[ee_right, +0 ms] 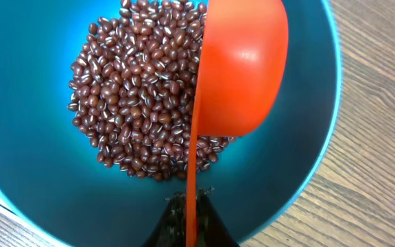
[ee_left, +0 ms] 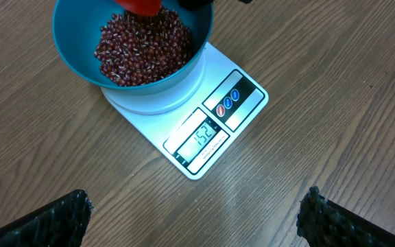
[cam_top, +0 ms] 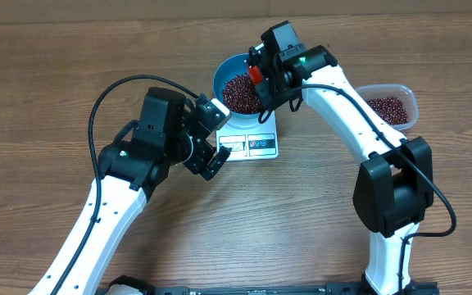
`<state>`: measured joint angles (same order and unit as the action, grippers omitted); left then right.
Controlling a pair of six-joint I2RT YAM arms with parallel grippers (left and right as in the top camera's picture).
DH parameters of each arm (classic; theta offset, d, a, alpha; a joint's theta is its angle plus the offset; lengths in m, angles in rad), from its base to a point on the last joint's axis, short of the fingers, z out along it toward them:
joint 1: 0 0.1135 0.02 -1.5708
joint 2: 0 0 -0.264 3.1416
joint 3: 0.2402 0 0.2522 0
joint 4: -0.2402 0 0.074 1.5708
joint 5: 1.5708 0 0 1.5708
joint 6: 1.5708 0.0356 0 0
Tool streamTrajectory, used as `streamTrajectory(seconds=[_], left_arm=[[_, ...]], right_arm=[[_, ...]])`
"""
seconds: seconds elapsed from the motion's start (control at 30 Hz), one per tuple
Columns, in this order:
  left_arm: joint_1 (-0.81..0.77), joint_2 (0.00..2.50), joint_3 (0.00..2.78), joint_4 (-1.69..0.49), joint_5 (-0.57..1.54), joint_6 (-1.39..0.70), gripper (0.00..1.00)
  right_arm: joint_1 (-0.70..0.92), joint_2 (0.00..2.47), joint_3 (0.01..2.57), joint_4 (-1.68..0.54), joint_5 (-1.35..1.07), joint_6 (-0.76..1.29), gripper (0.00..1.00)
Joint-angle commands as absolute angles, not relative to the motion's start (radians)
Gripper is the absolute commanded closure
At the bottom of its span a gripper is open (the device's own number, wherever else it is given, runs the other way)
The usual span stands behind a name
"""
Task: Scoop item into bowl and weigh 150g on scale
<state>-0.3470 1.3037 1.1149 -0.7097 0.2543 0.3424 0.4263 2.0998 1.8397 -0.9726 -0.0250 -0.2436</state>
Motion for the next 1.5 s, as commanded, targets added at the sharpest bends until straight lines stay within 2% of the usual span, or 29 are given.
streamTrajectory(seconds=[0.0,0.53,1.0,1.47], left_arm=[[-0.354,1.308,1.113,-0.706,0.255,0.333,0.0],[-0.354,1.308,1.113,-0.706,0.255,0.333,0.0],[-0.354,1.308,1.113,-0.706,0.255,0.333,0.0],[-0.354,1.308,1.113,-0.706,0.255,0.333,0.0]], right_arm=[[0.433,2.113,1.851,-0.971,-0.02,-0.256,0.96],[0.46,2.149,1.851,-0.989,-0.032,-0.236,0.96],[0.442,2.149,1.864,-0.977,-0.149,-0.18,0.96],[0.389,2.111,1.946,-1.079,-0.293,-0.168,0.96]])
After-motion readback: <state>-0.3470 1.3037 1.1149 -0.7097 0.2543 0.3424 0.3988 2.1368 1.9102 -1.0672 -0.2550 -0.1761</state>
